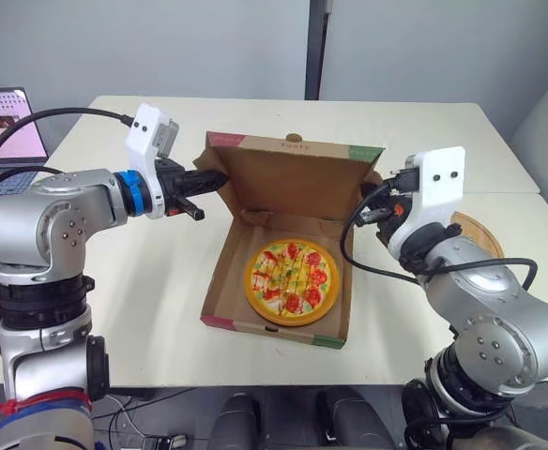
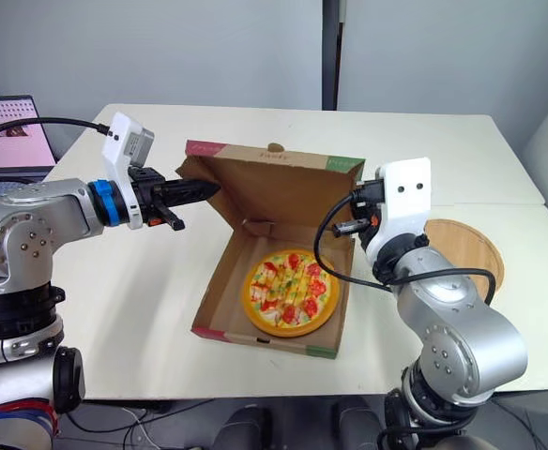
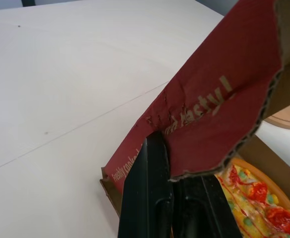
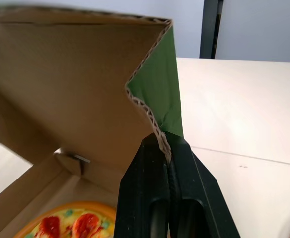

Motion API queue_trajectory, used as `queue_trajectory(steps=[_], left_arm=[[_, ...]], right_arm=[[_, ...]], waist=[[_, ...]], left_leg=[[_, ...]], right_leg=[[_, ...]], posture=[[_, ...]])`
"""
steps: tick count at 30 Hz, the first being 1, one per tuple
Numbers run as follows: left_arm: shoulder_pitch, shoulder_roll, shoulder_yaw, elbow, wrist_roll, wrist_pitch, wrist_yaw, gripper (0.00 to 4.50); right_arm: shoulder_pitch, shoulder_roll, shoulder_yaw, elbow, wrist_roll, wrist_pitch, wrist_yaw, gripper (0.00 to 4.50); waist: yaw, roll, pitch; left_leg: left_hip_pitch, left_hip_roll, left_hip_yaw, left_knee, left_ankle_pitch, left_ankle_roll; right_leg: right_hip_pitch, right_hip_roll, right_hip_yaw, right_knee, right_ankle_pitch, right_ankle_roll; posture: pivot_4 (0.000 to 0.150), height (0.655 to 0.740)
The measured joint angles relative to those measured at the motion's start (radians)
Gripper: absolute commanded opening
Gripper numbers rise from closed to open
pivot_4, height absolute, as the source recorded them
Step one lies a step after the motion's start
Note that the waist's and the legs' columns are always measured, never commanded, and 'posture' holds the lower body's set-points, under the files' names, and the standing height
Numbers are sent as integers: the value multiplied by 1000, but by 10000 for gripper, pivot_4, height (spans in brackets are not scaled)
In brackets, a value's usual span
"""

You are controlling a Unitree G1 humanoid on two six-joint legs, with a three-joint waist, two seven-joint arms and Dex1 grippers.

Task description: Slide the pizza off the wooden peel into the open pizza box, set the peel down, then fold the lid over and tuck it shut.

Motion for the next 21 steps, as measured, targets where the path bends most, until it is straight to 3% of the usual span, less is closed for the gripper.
queue_trajectory(steps=[11, 21], left_arm=[[154, -116, 173, -218, -128, 147, 147, 0], [331, -110, 247, -342, -210, 155, 174, 0]], right_arm=[[135, 13, 46, -45, 4, -31, -27, 149], [251, -4, 57, -45, 117, -109, -63, 149]], waist=[[-6, -1, -1], [-10, -2, -2]], left_leg=[[2, 1, 0, 0, 0, 0], [10, 2, 0, 0, 0, 0]], right_leg=[[2, 0, 0, -1, 0, 0], [8, 0, 3, -1, -4, 5]], posture=[[1500, 7343], [1500, 7343]])
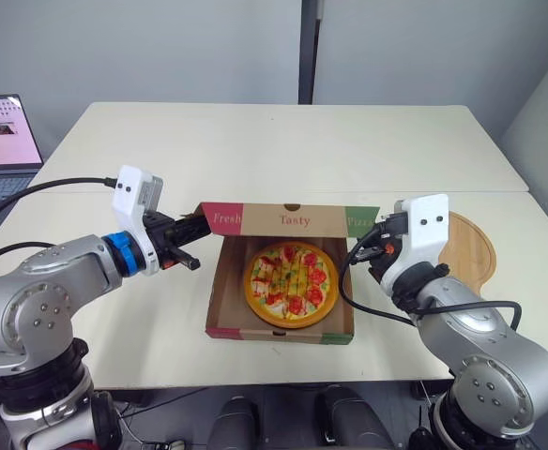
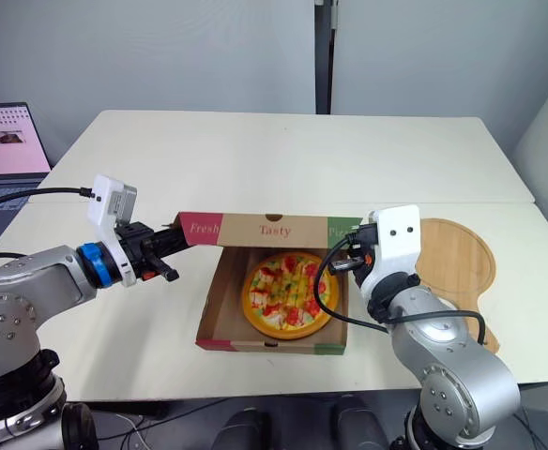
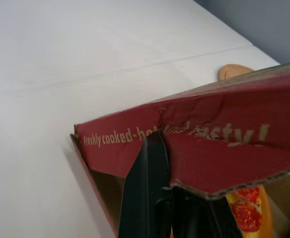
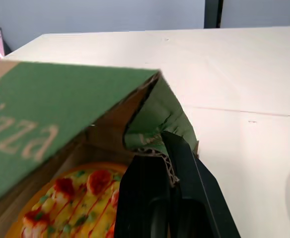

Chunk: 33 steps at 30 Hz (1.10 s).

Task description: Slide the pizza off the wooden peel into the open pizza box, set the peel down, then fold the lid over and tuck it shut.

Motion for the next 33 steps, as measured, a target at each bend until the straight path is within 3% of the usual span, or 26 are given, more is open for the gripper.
queue_trajectory(steps=[5, 8, 18, 23, 26, 29, 33], left_arm=[[33, -3, 11, -17, -31, -7, 25, 0], [45, -3, 11, -22, -48, -21, 36, 0], [64, 35, -32, -23, -87, -93, 42, 0], [64, 50, -56, -10, -98, -127, 42, 0], [64, 59, -69, -2, -98, -147, 42, 0], [65, 67, -78, 2, -99, -158, 42, 0], [65, 69, -86, 13, -102, -176, 43, 0]], right_arm=[[19, -29, -8, 0, 67, -11, -19, 149], [39, -39, -20, 2, 118, -15, -30, 6511], [154, -201, -249, 7, 417, -5, 37, 41217], [257, -529, -439, 40, 541, -11, 260, 41217], [245, -616, -534, 99, 628, -53, 339, 41217], [166, -677, -564, 194, 650, -98, 345, 34839], [22, -731, -541, 295, 665, -152, 334, 20843]], waist=[[-1, 0, 0], [0, 0, 0], [15, 0, 0], [29, 1, 1], [28, 1, 1], [29, 1, 1], [31, 1, 1]], left_leg=[[0, 0, 0, -1, 0, 0], [-1, 0, 0, -1, 0, 0], [-8, -1, 0, -1, 0, 0], [-9, -3, 2, -2, 0, 0], [-9, -2, 2, -2, 0, 1], [-9, -3, 2, -1, 0, 1], [-10, -3, 2, -2, 0, 1]], right_leg=[[0, 1, 0, -1, 0, 0], [0, 1, 0, -1, 0, 0], [-1, -2, -3, -8, 0, 0], [0, -2, -2, -16, 2, 3], [0, -1, -2, -16, 2, 4], [0, -1, -2, -16, 2, 4], [0, -1, -2, -17, 2, 4]], posture=[[1500, 7343], [1500, 7343], [1500, 7343], [1500, 7343], [1500, 7343], [1500, 7343], [1500, 7343]])
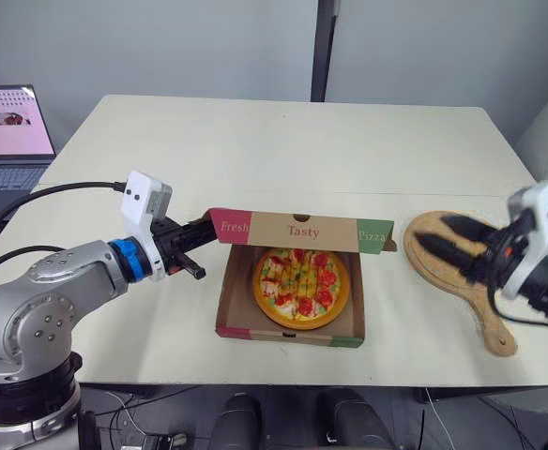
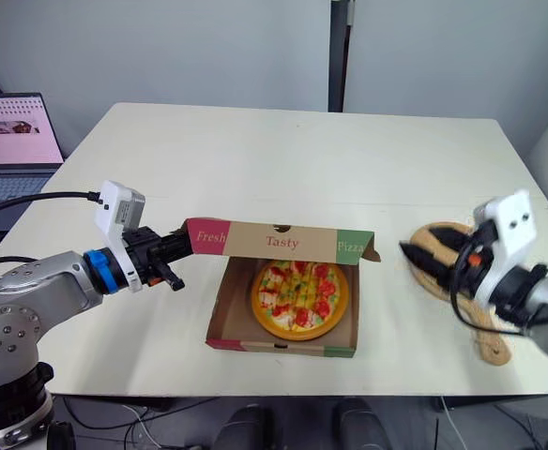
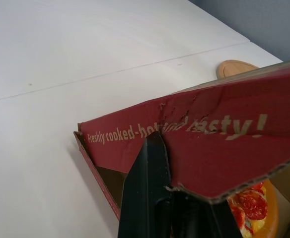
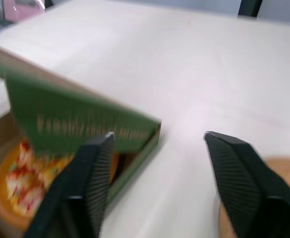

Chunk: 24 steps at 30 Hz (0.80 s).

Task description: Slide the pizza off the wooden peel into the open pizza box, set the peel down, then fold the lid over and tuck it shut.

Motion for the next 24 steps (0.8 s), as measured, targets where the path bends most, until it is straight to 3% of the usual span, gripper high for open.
queue_trajectory(steps=[6, 14, 17, 24], left_arm=[[1, 3, -13, 5, -9, -18, 3, 0], [18, 7, -15, 4, -60, -19, 3, 0], [46, 30, 2, 9, -102, -14, -13, 6283], [82, 238, -2, 111, -140, -28, -237, 28425]], right_arm=[[-158, -17, 156, 115, -1, -43, 8, 418], [-239, -17, 342, 151, -2, -71, 67, 418], [-239, -21, 372, 156, -2, -75, 90, 0], [-239, -21, 424, 156, -3, -91, 121, 0]], waist=[[1, 0, 0], [5, 0, 0], [4, 0, 0], [1, 1, 0]], left_leg=[[-1, 0, 0, -1, 0, 0], [-1, 1, 0, 0, 0, 0], [-1, 1, 0, 0, 0, 0], [0, 1, 0, -1, 0, 0]], right_leg=[[0, 0, 0, 0, 0, 0], [0, -2, 0, 0, 0, 0], [0, -3, 0, 0, 0, 0], [-1, -2, -1, 0, -1, -1]], posture=[[1500, 7343], [1500, 7343], [1500, 7343], [1500, 7343]])
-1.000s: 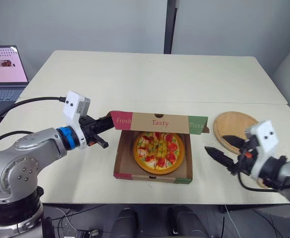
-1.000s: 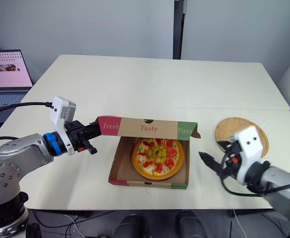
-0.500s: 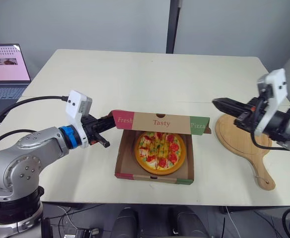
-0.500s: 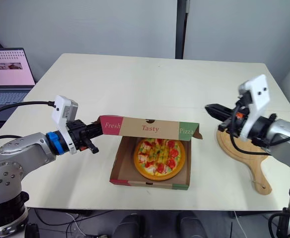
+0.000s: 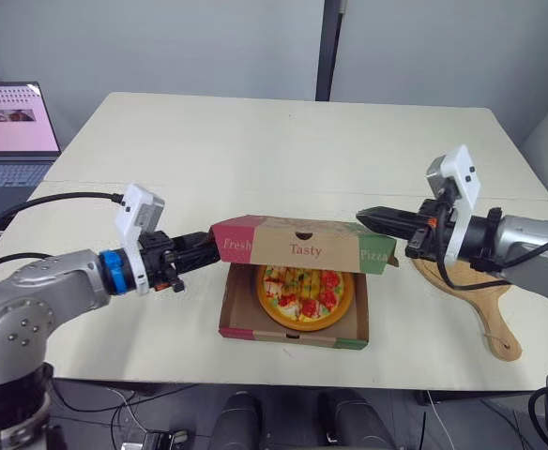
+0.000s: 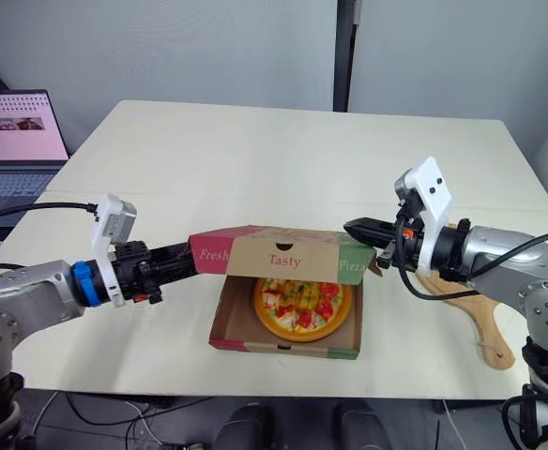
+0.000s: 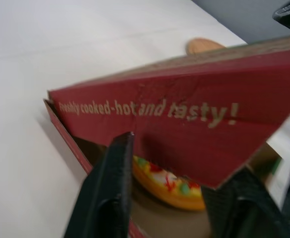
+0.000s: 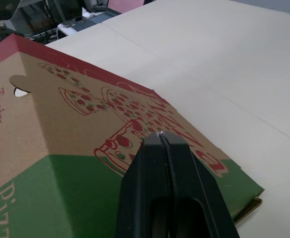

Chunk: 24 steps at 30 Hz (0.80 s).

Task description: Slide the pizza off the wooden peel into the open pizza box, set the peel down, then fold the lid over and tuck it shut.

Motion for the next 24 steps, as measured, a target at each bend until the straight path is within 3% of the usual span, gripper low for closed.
queue_trajectory(steps=[3, 6, 9, 13, 17, 19, 24], left_arm=[[31, 161, -1, 106, 11, -20, -167, 37310], [-21, 220, 1, 252, 68, -92, -244, 37310], [-126, 233, -15, 380, 103, -129, -273, 31017], [-232, 233, -64, 426, 128, -167, -317, 19022], [-367, 194, -208, 385, 163, -204, -365, 6287], [-457, 126, -305, 358, 190, -227, -392, 215], [-592, 0, -541, 350, 298, -316, -506, 215]], right_arm=[[1, -15, 20, -1, -6, -2, 20, 0], [2, -23, 33, -1, -17, -11, 32, 0], [3, -25, 37, -3, -26, -19, 38, 0], [5, -26, 45, -4, -33, -20, 42, 0], [11, -28, 67, -12, -34, -20, 56, 0], [16, -30, 79, -19, -35, -20, 61, 0], [27, -29, 114, -52, -36, -21, 63, 0]], waist=[[-2, 2, 1], [-1, 3, 2], [2, 3, 3], [2, 3, 3], [3, 3, 3], [8, 3, 3], [-3, 3, 3]], left_leg=[[0, 1, 0, -1, 0, 0], [0, 1, 0, -2, 0, 0], [-1, 1, 0, -2, 0, 0], [-2, 1, 1, -2, 0, 0], [-2, 0, 1, -2, 0, 0], [-2, -1, 0, -1, 0, 0], [-2, -1, 2, 0, 0, 0]], right_leg=[[-1, 0, 0, 0, -1, -3], [-2, 0, -1, 0, -2, -3], [-2, -1, -1, 0, -1, -1], [-2, -3, 0, -1, 0, -1], [-2, -3, 0, -1, 0, 0], [-1, -2, -1, 0, 0, 0], [-2, 2, 1, 0, 0, 1]], posture=[[1500, 7343], [1500, 7343], [1500, 7343], [1500, 7343], [1500, 7343], [1500, 7343], [1500, 7343]])
